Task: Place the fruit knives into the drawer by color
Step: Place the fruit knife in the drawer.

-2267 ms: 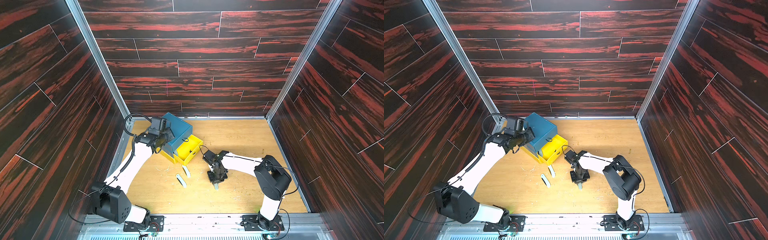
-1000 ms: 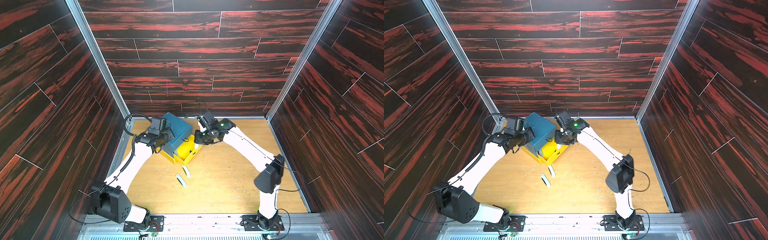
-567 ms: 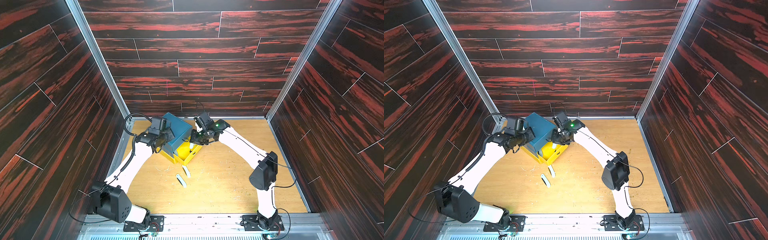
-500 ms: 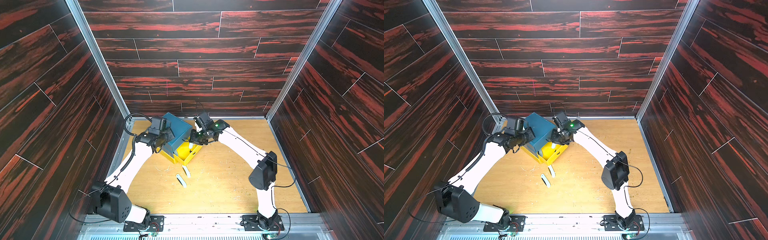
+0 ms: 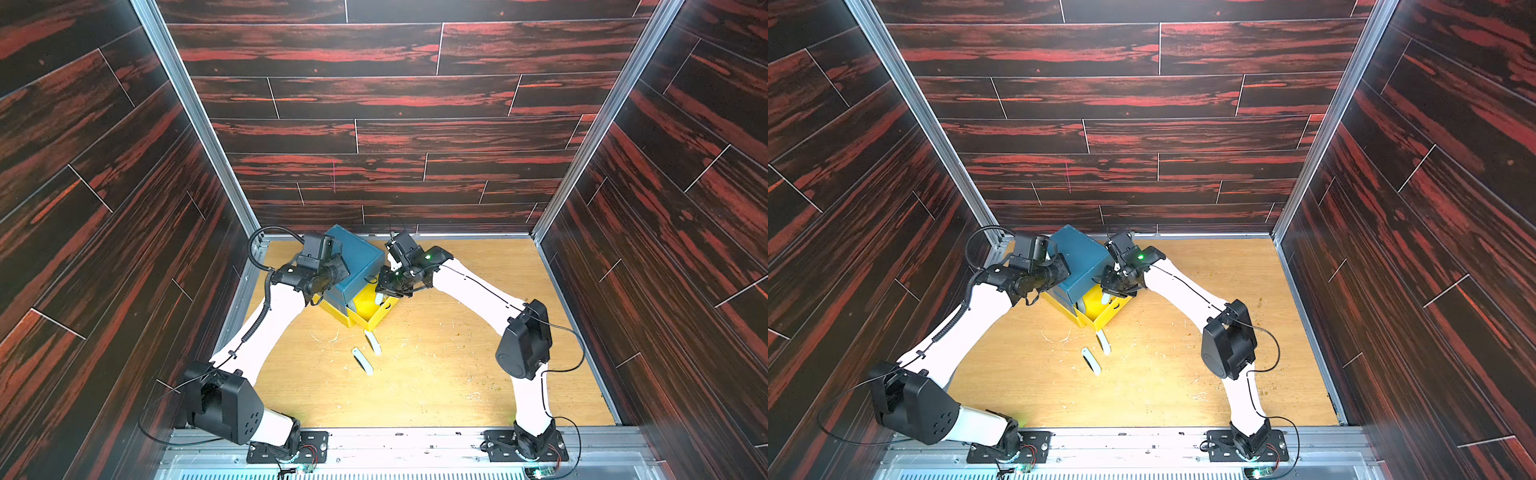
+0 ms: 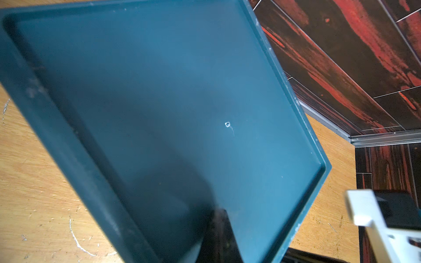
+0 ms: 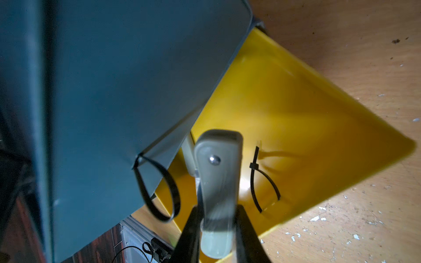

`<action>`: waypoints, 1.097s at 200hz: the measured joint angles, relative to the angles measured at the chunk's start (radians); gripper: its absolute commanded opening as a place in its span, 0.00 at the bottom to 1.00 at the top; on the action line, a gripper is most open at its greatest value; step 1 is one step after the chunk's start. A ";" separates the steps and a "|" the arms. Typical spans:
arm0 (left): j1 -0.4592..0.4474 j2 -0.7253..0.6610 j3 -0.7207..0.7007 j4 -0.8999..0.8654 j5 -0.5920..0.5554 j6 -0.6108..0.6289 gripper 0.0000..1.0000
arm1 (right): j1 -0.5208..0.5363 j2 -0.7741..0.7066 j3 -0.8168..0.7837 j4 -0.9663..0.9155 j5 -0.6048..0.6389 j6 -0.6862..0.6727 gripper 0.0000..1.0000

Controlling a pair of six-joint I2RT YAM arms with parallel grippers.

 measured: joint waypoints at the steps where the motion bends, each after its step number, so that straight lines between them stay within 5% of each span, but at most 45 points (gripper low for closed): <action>1: 0.000 0.000 0.000 0.000 0.000 0.000 0.00 | 0.000 0.000 0.000 0.000 0.000 0.000 0.14; 219: 0.000 0.001 0.000 0.000 0.007 -0.001 0.00 | 0.000 0.032 0.000 0.013 -0.031 -0.002 0.27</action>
